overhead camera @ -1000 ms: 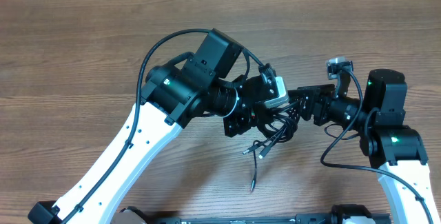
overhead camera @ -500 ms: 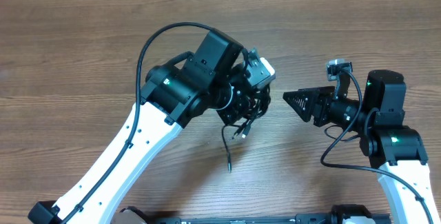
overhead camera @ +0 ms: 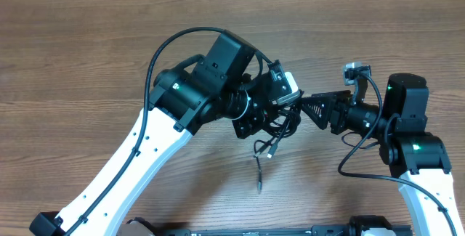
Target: Untangle cables
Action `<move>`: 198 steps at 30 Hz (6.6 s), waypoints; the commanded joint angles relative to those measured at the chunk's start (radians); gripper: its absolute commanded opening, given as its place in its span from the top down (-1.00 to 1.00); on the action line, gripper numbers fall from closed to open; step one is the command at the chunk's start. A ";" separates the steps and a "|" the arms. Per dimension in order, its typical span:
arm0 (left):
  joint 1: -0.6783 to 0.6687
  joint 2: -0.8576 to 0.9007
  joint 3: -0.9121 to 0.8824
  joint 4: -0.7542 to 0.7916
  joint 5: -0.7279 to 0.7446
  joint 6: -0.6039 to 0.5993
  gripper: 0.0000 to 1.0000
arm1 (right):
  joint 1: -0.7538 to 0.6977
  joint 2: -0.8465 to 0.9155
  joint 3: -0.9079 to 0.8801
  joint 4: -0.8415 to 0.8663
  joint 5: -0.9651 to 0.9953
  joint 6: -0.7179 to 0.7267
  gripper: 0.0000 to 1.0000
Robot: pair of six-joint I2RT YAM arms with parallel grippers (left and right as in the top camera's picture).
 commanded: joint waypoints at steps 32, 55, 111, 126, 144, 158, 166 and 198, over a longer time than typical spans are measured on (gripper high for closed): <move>-0.002 -0.010 0.017 0.057 -0.151 -0.157 0.92 | -0.002 -0.003 0.002 0.013 -0.105 -0.031 -0.19; -0.002 -0.010 0.017 0.053 -0.061 -0.085 0.92 | -0.002 -0.003 0.002 0.048 -0.109 -0.027 -0.28; -0.004 -0.010 0.017 0.107 0.368 0.032 0.92 | -0.002 -0.002 0.002 0.172 -0.200 -0.027 0.04; -0.085 -0.010 0.017 0.101 0.262 0.039 0.91 | -0.002 -0.002 0.002 0.163 -0.141 -0.027 0.05; 0.019 -0.010 0.017 -0.024 0.200 -0.013 0.91 | -0.003 -0.002 0.002 0.029 0.443 0.039 0.02; 0.035 -0.010 0.017 -0.075 0.179 0.020 0.92 | -0.003 -0.002 0.002 -0.025 0.680 0.087 -0.08; 0.077 -0.010 0.017 -0.113 0.133 0.020 0.92 | -0.002 -0.002 0.002 -0.035 0.695 0.110 -0.09; 0.079 -0.010 0.017 0.092 -0.110 -0.148 0.91 | -0.002 -0.002 0.002 -0.084 0.049 -0.057 -0.13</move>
